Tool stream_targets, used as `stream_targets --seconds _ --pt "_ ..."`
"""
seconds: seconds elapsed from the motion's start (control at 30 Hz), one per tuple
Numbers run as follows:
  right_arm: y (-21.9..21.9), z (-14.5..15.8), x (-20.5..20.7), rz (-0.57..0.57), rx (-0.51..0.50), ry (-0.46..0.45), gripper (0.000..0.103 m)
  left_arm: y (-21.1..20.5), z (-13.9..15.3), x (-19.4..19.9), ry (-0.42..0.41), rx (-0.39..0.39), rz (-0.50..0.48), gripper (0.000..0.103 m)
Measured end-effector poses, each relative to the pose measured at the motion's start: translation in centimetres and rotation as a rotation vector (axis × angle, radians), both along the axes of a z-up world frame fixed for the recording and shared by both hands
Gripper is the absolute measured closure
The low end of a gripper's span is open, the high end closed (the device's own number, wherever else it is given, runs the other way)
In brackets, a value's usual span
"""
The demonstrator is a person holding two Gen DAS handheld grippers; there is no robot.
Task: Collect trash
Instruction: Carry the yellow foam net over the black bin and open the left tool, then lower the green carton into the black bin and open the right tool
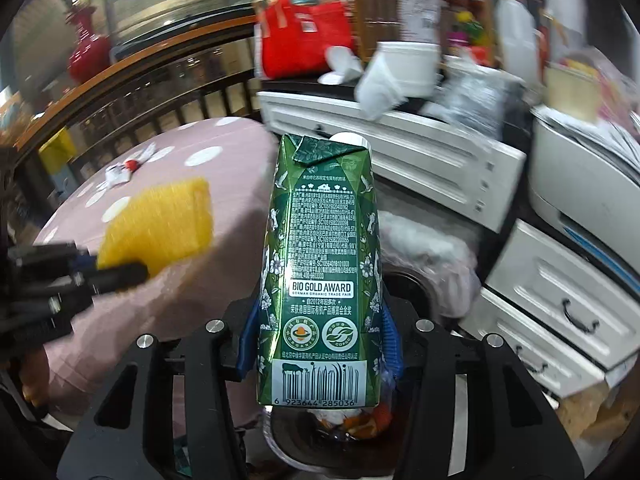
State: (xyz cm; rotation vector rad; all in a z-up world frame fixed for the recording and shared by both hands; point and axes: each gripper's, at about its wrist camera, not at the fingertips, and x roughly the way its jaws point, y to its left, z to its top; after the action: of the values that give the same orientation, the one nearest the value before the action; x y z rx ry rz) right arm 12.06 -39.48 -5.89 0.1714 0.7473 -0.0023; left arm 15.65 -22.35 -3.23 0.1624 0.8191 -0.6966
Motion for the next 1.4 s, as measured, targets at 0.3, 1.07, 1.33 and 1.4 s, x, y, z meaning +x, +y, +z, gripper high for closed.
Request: stream_targets --seconds 0.3,1.07,1.33,1.4 --pt "-4.4 -1.1 -2.5 -0.114 0.051 0.010 0.054 -7.2 -4.8 -1.5 0.049 0.134 -0.136 0.085" --pt "-5.7 -3.2 -3.0 -0.150 0.084 0.050 0.054 -11.4 -10.6 -2.6 0.147 0.322 -0.270 0.023" --pt "-6.1 -3.7 -3.0 -0.163 0.085 0.069 0.054 -10.5 -9.1 -2.6 0.152 0.272 -0.241 0.016" --pt "-6.1 -3.9 -2.9 -0.161 0.085 0.075 0.054 -10.2 -8.5 -3.0 0.139 0.259 -0.243 0.015"
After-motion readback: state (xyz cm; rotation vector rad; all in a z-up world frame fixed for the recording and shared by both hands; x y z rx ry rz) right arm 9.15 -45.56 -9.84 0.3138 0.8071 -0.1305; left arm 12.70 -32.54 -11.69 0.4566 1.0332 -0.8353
